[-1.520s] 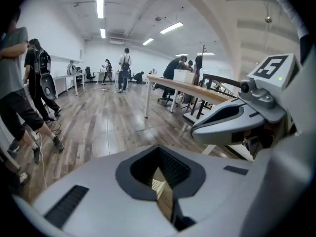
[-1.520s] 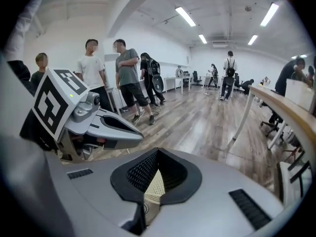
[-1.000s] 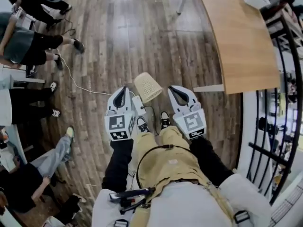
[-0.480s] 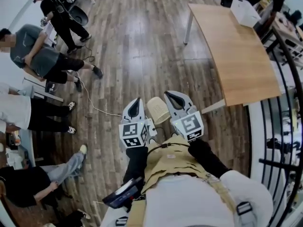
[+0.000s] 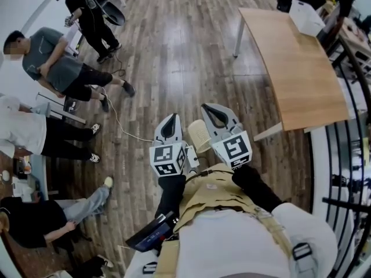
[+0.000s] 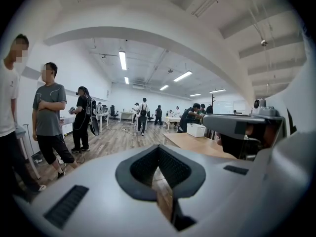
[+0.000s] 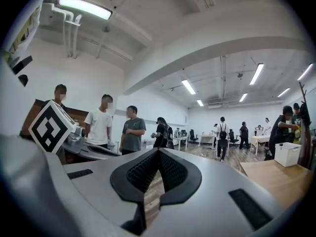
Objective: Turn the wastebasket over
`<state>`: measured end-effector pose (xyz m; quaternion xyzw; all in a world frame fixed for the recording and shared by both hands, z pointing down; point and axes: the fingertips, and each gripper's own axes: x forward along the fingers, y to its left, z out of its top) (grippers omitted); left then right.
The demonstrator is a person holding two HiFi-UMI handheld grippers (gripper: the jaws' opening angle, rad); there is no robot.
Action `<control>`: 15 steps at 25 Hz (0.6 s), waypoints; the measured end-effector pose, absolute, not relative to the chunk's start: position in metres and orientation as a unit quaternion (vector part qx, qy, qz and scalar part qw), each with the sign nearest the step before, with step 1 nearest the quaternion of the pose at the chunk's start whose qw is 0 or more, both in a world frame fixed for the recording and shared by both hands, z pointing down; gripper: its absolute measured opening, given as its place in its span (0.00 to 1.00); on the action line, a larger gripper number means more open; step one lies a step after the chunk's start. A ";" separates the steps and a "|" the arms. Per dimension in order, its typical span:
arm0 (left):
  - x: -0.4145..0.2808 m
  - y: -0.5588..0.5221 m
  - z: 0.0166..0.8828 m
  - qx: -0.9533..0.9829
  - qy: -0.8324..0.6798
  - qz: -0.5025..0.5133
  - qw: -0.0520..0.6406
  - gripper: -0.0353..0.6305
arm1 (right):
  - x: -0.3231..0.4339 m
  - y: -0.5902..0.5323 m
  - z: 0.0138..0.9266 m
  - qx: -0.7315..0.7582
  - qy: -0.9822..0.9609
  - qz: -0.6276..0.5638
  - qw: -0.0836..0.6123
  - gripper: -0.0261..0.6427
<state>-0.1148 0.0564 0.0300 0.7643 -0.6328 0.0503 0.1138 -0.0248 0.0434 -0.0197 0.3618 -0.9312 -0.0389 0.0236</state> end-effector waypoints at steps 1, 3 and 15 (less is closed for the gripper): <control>-0.115 0.056 0.031 0.765 -0.632 0.051 0.115 0.05 | -0.025 0.043 -0.018 0.363 -0.931 -0.036 0.025 0.07; -0.115 0.056 0.034 0.768 -0.628 0.053 0.117 0.06 | -0.025 0.043 -0.014 0.368 -0.929 -0.032 0.027 0.07; -0.099 0.046 0.048 0.780 -0.608 0.060 0.133 0.05 | -0.016 0.037 -0.002 0.378 -0.925 -0.017 0.041 0.07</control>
